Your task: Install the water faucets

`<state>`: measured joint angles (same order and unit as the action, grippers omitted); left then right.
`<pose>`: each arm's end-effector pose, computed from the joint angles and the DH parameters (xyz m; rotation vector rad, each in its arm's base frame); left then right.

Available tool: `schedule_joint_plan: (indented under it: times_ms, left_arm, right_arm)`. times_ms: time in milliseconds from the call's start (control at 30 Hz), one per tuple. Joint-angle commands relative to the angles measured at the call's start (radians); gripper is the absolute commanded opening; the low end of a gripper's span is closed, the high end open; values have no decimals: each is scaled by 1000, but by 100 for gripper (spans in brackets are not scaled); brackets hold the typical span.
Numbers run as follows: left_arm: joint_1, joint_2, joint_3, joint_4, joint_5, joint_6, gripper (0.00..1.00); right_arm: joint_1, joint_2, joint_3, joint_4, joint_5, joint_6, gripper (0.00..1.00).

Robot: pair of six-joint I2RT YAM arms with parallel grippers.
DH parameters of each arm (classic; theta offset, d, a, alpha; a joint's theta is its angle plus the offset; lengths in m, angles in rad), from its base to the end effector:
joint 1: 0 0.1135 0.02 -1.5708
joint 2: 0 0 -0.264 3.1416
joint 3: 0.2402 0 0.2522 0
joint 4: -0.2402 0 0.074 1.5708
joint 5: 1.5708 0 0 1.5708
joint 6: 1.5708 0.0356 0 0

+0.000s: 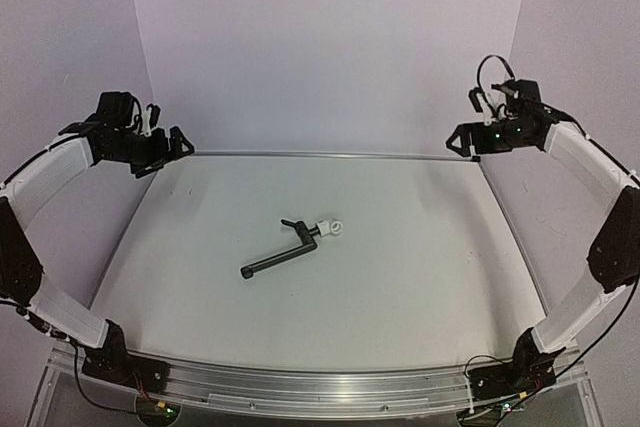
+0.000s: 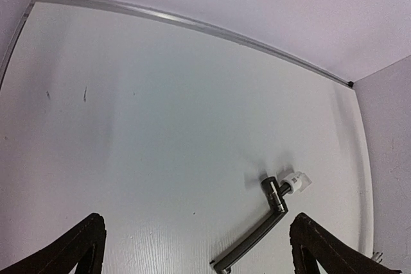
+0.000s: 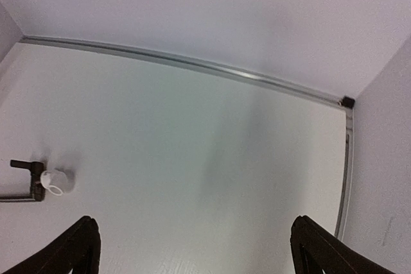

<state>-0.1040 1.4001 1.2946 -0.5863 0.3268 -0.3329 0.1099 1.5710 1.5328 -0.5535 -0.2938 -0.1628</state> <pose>0.3052 -0.0433 0.3388 -0.0849 2.2876 -0.5999 0.3535 0.0494 0.3678 -0.4582 2.0981 0.2865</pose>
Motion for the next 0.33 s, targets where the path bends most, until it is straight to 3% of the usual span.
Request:
schedule_joint_plan:
  times_ms: [0,300]
  left_arm:
    - [4,-73,-92,2,-93,-35,100]
    - [6,-74,-179,40,-82,-63,100]
  right_arm:
    - [-39,-97,-151,79,-41,12,98]
    - [-56,-146,-257,157,-18,75,98]
